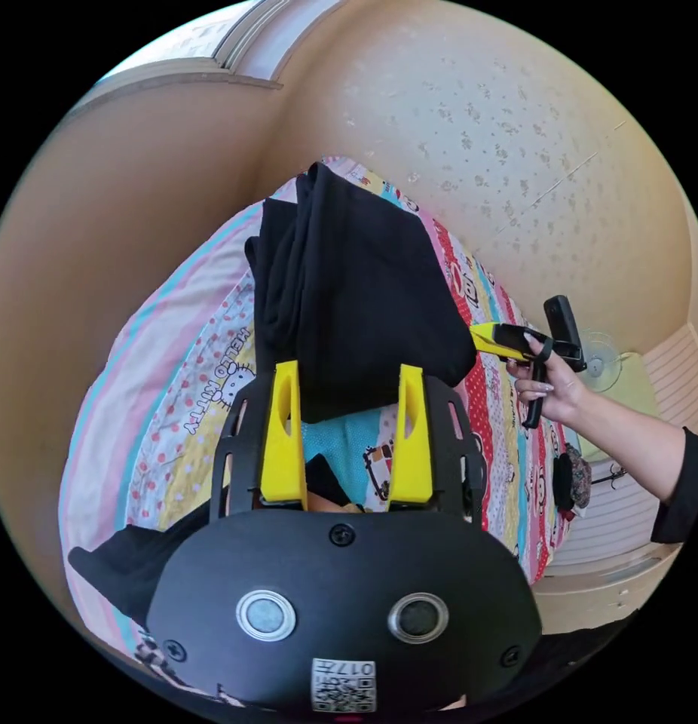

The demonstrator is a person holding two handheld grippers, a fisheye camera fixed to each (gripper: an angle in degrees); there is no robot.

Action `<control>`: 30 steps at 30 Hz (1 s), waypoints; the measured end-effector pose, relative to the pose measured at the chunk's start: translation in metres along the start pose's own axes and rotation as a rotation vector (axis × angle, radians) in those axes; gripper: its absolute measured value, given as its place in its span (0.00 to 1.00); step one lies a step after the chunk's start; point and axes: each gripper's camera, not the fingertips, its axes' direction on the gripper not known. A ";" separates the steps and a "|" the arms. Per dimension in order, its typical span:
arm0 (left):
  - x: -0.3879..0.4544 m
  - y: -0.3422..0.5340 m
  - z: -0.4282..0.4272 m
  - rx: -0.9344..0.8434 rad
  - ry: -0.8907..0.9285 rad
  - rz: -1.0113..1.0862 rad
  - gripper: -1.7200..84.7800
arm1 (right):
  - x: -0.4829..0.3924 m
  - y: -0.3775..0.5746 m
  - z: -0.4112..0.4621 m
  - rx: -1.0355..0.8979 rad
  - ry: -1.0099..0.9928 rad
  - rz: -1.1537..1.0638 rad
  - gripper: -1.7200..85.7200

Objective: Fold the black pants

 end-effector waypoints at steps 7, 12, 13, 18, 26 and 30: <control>-0.002 -0.019 0.011 -0.048 0.054 -0.009 0.05 | -0.006 0.028 -0.029 0.065 -0.198 0.002 0.05; 0.042 -0.025 -0.042 0.050 0.277 0.092 0.03 | -0.037 0.062 -0.096 0.217 -0.361 -0.056 0.04; 0.050 -0.024 -0.050 0.063 0.300 0.109 0.03 | -0.039 0.076 -0.120 0.287 -0.436 -0.045 0.04; 0.134 -0.010 -0.124 0.130 0.543 0.241 0.03 | -0.040 0.162 -0.218 0.490 -0.665 -0.023 0.03; 0.267 0.038 -0.205 0.110 0.861 0.349 0.02 | -0.047 0.421 -0.354 1.006 -0.891 -0.046 0.03; 0.332 0.034 -0.242 0.058 0.870 0.456 0.02 | -0.045 0.487 -0.403 1.107 -0.942 -0.120 0.03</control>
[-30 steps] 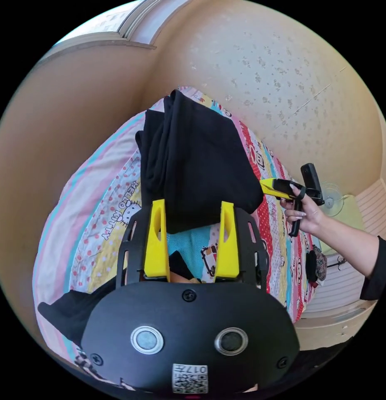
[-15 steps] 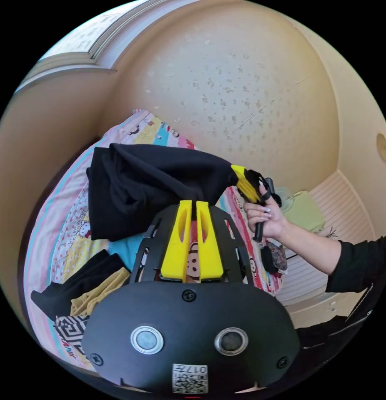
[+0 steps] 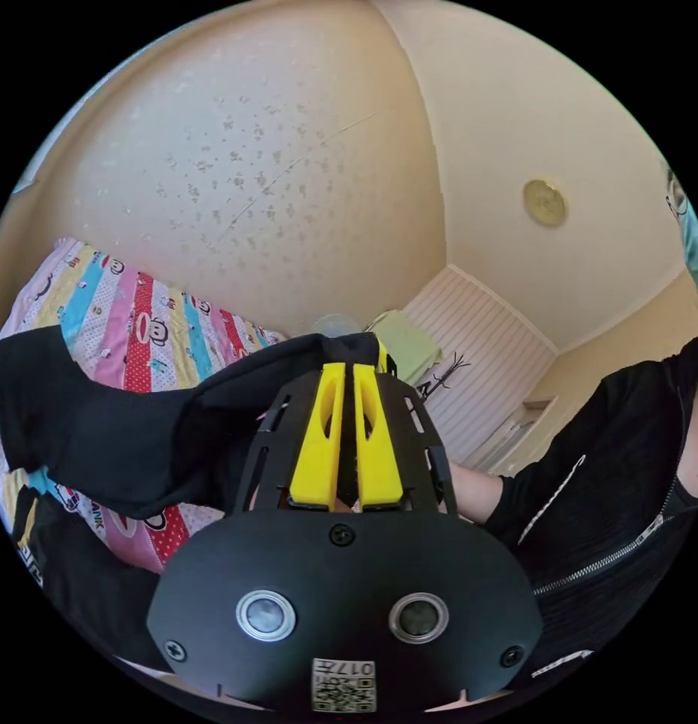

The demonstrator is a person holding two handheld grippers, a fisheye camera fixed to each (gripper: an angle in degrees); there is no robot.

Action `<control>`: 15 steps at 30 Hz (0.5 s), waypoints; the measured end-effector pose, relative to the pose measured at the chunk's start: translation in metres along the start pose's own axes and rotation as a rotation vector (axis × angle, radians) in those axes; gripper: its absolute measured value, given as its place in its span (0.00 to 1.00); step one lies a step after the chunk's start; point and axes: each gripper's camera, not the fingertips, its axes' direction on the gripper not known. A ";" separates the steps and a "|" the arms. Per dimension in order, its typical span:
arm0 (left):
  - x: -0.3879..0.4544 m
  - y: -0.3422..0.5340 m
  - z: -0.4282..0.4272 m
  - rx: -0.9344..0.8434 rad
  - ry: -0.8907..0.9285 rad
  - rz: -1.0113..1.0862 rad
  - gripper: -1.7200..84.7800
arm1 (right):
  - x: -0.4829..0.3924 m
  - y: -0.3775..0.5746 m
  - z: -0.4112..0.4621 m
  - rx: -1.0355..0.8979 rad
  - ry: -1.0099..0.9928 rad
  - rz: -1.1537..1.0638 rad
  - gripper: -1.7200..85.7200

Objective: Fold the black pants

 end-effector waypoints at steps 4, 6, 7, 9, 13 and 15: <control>0.051 -0.046 0.001 0.016 0.055 0.109 0.03 | -0.074 -0.035 -0.013 -0.076 -0.011 -0.175 0.03; 0.089 -0.077 0.003 0.031 0.045 0.180 0.04 | -0.104 -0.041 -0.017 -0.087 -0.081 -0.242 0.03; 0.098 -0.084 0.004 0.035 0.035 0.194 0.04 | -0.118 -0.046 -0.023 -0.084 -0.143 -0.251 0.03; 0.128 -0.107 0.007 0.058 -0.002 0.252 0.06 | -0.139 -0.055 -0.036 -0.066 -0.219 -0.277 0.03; 0.145 -0.125 0.012 0.111 -0.007 0.329 0.13 | -0.179 -0.075 -0.071 -0.076 -0.314 -0.408 0.03; 0.141 -0.131 0.022 0.079 -0.010 0.314 0.16 | -0.195 -0.082 -0.081 -0.111 -0.263 -0.449 0.03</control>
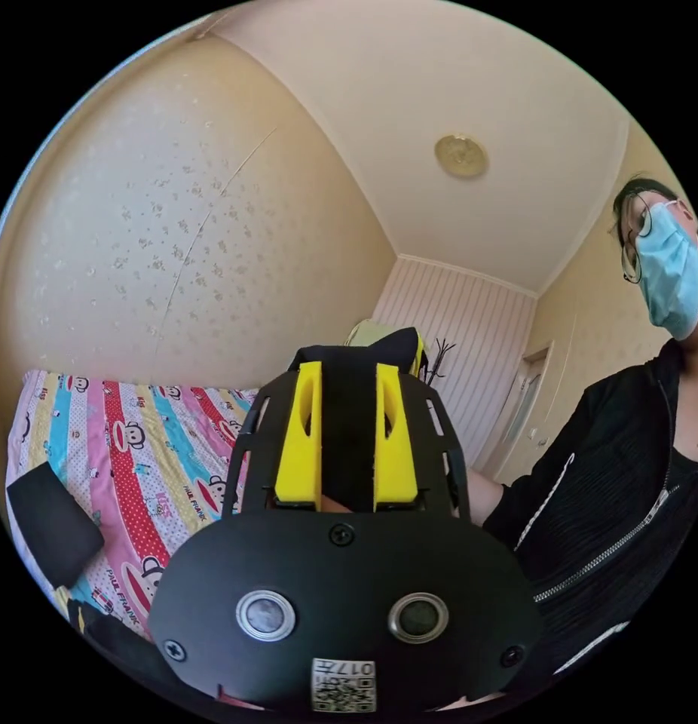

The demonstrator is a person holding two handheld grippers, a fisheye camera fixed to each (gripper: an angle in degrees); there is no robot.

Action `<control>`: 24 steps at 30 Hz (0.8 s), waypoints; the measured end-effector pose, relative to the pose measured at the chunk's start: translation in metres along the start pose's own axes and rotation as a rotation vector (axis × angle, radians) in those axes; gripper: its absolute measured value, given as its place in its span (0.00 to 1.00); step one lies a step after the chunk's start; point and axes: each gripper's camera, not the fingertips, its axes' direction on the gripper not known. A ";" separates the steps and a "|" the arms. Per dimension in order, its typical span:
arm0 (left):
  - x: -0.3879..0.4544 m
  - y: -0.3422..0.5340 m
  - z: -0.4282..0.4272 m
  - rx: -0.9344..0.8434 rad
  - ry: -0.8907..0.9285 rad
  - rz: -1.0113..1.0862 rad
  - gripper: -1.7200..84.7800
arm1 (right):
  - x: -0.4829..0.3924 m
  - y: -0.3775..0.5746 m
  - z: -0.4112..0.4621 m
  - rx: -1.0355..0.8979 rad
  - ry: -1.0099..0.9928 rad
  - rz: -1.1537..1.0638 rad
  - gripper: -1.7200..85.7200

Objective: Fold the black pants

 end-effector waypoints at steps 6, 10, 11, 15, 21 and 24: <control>-0.019 0.025 0.024 -0.161 0.015 -0.009 0.21 | -0.032 -0.032 -0.010 -0.082 -0.074 -0.078 0.03; -0.016 0.034 0.048 -0.316 0.147 0.077 0.21 | -0.058 -0.052 -0.019 -0.045 -0.096 -0.175 0.03; -0.013 0.027 0.062 -0.360 0.231 0.093 0.21 | -0.063 -0.057 -0.020 -0.045 -0.076 -0.182 0.03; 0.016 -0.024 0.112 -0.400 0.492 0.201 0.21 | -0.074 -0.061 -0.021 -0.051 0.065 -0.269 0.03; 0.010 -0.096 0.156 -0.534 0.287 0.199 0.05 | -0.058 -0.067 -0.020 -0.109 0.110 -0.210 0.03; 0.009 -0.144 0.131 -0.406 0.515 0.232 0.04 | -0.058 -0.081 -0.031 -0.141 0.275 -0.186 0.03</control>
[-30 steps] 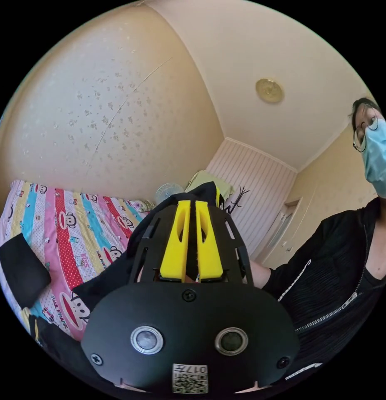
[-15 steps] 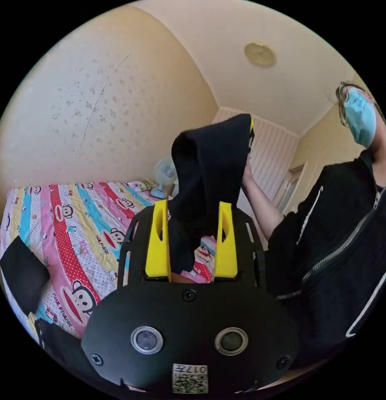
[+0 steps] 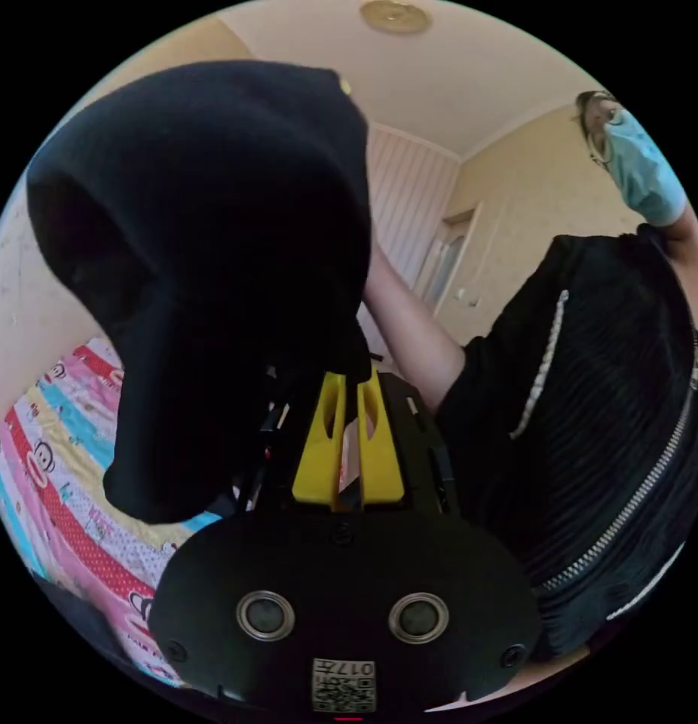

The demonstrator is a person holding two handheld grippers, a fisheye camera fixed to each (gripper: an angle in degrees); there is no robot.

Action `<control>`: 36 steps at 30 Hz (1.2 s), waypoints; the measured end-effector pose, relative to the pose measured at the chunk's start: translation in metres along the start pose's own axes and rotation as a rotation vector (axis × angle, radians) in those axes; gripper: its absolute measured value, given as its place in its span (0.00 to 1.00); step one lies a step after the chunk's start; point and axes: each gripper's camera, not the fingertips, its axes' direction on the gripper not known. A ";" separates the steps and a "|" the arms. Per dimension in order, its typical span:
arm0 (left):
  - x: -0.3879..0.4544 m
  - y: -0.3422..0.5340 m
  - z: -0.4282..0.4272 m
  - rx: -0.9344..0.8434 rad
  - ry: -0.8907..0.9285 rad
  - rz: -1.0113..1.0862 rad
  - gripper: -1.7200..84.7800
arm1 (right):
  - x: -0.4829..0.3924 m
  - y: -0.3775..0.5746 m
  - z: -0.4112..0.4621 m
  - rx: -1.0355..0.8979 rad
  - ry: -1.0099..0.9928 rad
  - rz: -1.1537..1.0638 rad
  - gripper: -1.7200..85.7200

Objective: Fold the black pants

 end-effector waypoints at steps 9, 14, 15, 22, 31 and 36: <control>-0.019 -0.134 -0.136 0.447 -0.024 -0.006 0.02 | 0.040 -0.008 0.000 -0.554 0.607 0.224 0.04; -0.054 -0.183 -0.162 0.529 -0.015 -0.075 0.02 | 0.031 -0.006 -0.047 -0.420 0.597 0.313 0.07; -0.060 -0.193 -0.168 0.567 -0.015 -0.111 0.02 | 0.026 -0.007 -0.053 -0.396 0.593 0.305 0.08; -0.066 -0.262 -0.182 0.553 -0.133 -0.137 0.01 | -0.115 -0.001 -0.102 0.036 0.622 -0.091 0.17; -0.037 -0.305 -0.148 0.367 -0.309 -0.073 0.01 | -0.194 0.027 0.010 -0.269 1.062 -0.510 0.28; -0.043 -0.294 -0.166 0.324 -0.277 -0.121 0.01 | -0.177 0.021 0.007 -0.219 1.184 -0.441 0.25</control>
